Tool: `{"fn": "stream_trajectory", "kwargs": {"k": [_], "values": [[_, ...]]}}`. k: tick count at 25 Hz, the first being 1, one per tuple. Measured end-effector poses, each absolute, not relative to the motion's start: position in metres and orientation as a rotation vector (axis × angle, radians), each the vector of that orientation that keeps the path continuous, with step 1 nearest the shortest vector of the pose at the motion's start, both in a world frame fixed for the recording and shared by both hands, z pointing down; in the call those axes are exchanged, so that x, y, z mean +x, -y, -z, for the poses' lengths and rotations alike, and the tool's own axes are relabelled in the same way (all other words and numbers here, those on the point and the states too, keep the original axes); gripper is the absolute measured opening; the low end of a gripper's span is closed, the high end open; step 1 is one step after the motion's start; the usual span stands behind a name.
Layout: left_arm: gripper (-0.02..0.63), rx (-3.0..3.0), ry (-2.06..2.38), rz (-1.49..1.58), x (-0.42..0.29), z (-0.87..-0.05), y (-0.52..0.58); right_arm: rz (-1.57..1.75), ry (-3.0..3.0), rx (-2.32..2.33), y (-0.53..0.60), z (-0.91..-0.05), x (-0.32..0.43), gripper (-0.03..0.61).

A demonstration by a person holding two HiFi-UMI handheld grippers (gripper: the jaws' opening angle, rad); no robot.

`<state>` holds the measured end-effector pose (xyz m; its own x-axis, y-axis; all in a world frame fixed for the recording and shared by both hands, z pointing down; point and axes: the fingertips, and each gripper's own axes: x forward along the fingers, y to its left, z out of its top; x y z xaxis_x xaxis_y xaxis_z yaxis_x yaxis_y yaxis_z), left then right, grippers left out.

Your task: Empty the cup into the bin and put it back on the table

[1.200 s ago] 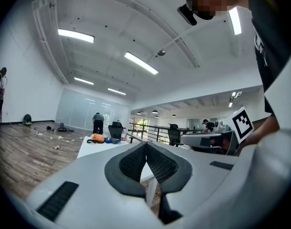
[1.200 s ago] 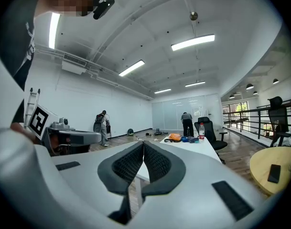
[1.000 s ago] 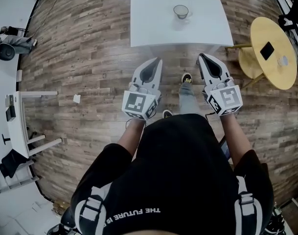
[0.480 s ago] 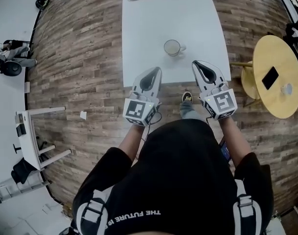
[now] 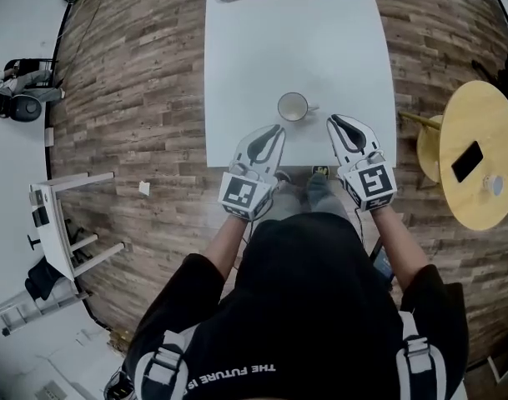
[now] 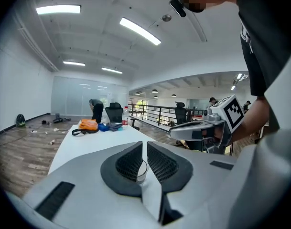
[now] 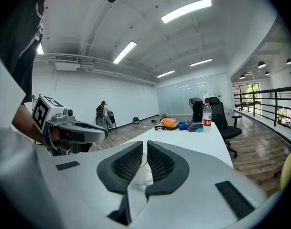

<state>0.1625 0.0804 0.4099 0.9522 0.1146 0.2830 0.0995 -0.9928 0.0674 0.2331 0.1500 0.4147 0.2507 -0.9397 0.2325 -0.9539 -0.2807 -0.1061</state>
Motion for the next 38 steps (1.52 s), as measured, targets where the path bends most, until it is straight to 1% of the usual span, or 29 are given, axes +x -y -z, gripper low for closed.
{"fn": "stream_trajectory", "kwargs": {"k": [3, 4, 5, 6, 7, 12, 18, 27, 29, 31, 38], "values": [[0.026, 3.061, -0.212, -0.474, 0.175, -0.428, -0.070, -0.445, 1.808, 2.371, -0.140, -0.439, 0.240, 0.020], [0.090, 3.074, -0.222, -0.491, 0.178, -0.438, -0.065, -0.468, 1.801, 2.345, -0.137, -0.447, 0.240, 0.028], [0.249, 3.083, -0.236, -0.513, 0.180, -0.447, -0.061, -0.495, 1.796, 2.321, -0.135, -0.455, 0.240, 0.056], [0.310, 3.089, -0.250, -0.534, 0.181, -0.456, -0.058, -0.519, 1.791, 2.302, -0.133, -0.462, 0.240, 0.093], [0.318, 3.095, -0.264, -0.550, 0.181, -0.464, -0.055, -0.534, 1.785, 2.286, -0.131, -0.469, 0.241, 0.109], [0.354, 3.049, -0.345, -0.626, 0.190, -0.509, -0.048, -0.529, 1.746, 2.185, -0.115, -0.508, 0.254, 0.120], [0.374, 3.018, -0.462, -0.653, 0.214, -0.559, -0.049, -0.535, 1.740, 2.106, -0.093, -0.554, 0.271, 0.129], [0.379, 3.001, -0.731, -0.570, 0.242, -0.565, -0.057, -0.533, 1.759, 2.099, -0.068, -0.568, 0.278, 0.127], [0.377, 2.992, -0.761, -0.558, 0.247, -0.565, -0.058, -0.534, 1.765, 2.090, -0.066, -0.571, 0.279, 0.124], [0.377, 2.991, -0.759, -0.559, 0.250, -0.565, -0.059, -0.536, 1.771, 2.094, -0.066, -0.572, 0.279, 0.083], [0.379, 2.992, -0.739, -0.558, 0.246, -0.565, -0.056, -0.618, 1.783, 2.183, -0.063, -0.571, 0.274, 0.063]]}}
